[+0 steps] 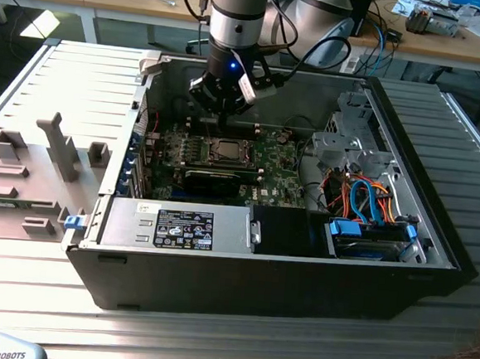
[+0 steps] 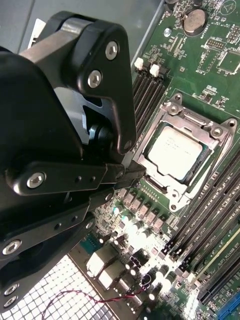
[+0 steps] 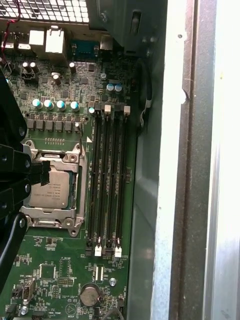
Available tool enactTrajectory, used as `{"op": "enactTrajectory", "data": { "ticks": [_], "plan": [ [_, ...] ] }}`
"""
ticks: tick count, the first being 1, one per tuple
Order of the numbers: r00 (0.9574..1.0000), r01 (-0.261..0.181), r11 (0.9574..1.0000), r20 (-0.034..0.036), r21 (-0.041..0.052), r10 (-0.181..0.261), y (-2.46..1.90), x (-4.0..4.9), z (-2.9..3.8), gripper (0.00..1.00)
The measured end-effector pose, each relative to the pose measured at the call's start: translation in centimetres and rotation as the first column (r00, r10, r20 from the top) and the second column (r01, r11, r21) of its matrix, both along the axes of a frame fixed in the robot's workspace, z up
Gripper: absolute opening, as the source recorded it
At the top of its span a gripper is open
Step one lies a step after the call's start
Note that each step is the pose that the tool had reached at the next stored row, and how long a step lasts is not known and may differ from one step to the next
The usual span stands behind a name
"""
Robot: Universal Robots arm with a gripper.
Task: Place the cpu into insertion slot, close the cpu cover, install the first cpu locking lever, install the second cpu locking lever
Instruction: 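Install the first cpu locking lever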
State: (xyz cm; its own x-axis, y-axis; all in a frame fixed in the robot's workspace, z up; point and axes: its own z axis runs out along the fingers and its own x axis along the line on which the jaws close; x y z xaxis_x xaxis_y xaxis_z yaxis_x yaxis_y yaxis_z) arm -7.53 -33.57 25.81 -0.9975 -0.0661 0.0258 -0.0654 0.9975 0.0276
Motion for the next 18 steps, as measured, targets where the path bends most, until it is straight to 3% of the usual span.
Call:
{"op": "enactTrajectory", "data": {
  "ticks": [18],
  "plan": [
    [1.0000, 0.000, 1.0000, 0.0000, 0.0000, 0.000, 0.00, -0.51, 0.00, 0.11]
  ]
}}
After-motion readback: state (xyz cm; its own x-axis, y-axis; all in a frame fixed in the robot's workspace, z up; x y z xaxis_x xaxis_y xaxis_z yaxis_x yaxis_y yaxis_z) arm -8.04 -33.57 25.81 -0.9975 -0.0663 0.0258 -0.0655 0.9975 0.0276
